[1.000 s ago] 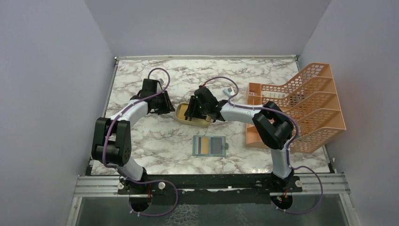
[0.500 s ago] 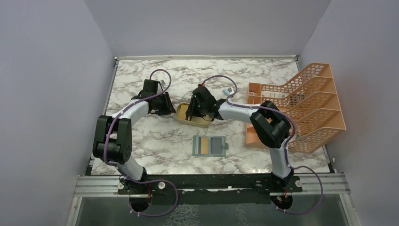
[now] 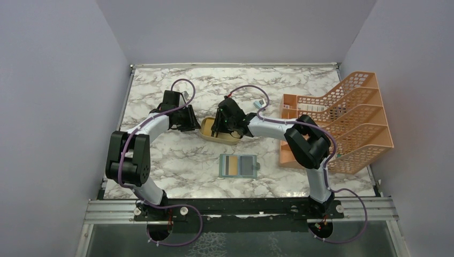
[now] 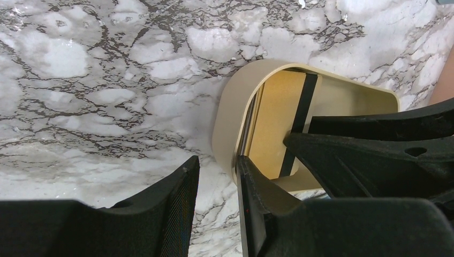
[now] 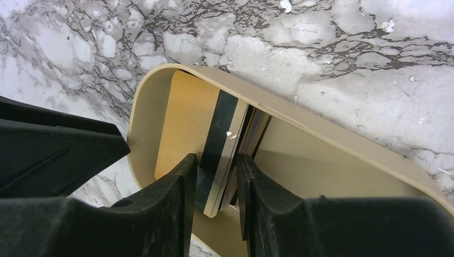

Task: Put the credit cards into the card holder
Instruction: Pick up the credit card from the storage box, then insert the credit card into the card holder.

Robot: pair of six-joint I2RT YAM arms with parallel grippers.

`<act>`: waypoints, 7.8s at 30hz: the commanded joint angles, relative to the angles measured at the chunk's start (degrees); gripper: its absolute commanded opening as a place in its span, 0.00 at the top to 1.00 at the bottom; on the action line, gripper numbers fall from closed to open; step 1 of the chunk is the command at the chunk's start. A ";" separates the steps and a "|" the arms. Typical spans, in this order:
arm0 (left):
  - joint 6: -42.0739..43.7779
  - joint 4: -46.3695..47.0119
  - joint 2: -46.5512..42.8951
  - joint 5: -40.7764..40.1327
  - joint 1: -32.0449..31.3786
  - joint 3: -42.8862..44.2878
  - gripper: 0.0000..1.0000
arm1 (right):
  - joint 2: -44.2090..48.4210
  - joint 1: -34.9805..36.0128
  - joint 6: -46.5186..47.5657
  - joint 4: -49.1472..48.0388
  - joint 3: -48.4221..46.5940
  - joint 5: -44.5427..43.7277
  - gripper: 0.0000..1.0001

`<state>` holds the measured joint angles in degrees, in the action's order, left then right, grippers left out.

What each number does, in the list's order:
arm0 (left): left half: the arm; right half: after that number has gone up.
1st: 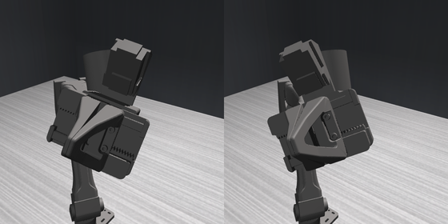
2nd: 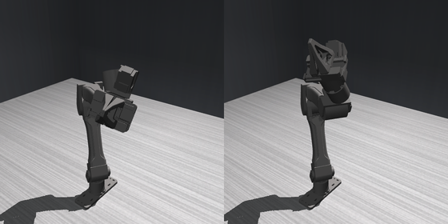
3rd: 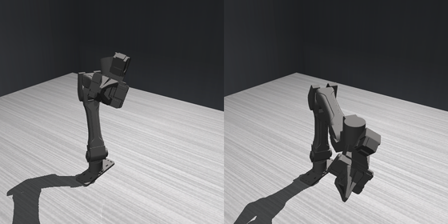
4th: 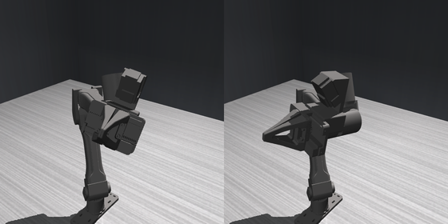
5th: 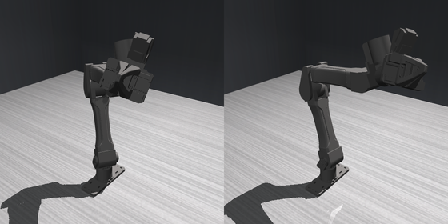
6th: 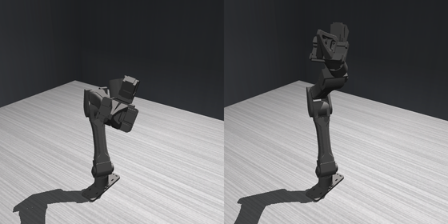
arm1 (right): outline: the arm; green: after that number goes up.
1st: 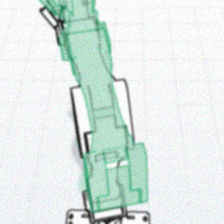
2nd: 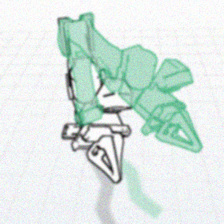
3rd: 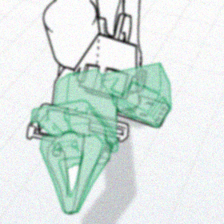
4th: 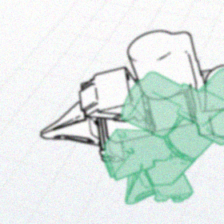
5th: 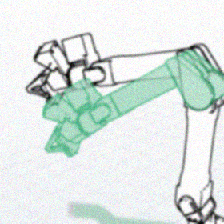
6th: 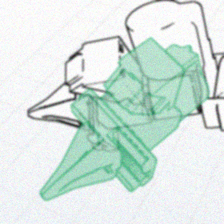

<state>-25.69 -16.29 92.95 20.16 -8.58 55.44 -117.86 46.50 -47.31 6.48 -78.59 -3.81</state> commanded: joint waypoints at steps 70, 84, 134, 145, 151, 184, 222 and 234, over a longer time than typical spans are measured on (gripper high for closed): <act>-28.58 37.74 -16.67 42.35 0.31 -8.60 0.38 | 45.36 -1.78 -11.77 -10.62 27.93 11.25 0.99; -40.96 45.13 -19.81 42.62 -1.72 -13.71 0.55 | 42.35 -1.77 -14.13 -20.18 26.79 18.94 0.99; -32.84 28.53 -19.48 6.43 -21.96 -24.12 1.00 | 39.77 -1.68 12.59 23.27 29.41 3.79 0.49; -32.79 31.18 -16.28 4.93 -26.49 -26.52 1.00 | 34.65 -1.68 12.89 21.17 32.74 2.43 0.49; -31.92 31.55 -14.12 4.55 -28.37 -27.33 1.00 | 35.62 -1.72 12.29 18.39 36.10 1.68 0.52; -32.24 36.98 -5.85 1.65 -32.00 -27.17 1.00 | 39.55 -1.72 9.58 13.72 42.97 4.87 0.79; -36.56 39.84 -3.98 -14.98 -38.20 -30.00 1.00 | 47.05 -1.68 2.53 8.11 52.22 8.12 0.84; -37.48 40.72 -5.66 -19.23 -40.00 -31.53 1.00 | 48.85 -1.68 0.04 7.01 53.98 9.14 0.89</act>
<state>-63.88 27.64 87.22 7.90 -47.44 25.71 -70.04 44.56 -45.41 13.41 -26.28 3.49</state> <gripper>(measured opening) 0.012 0.112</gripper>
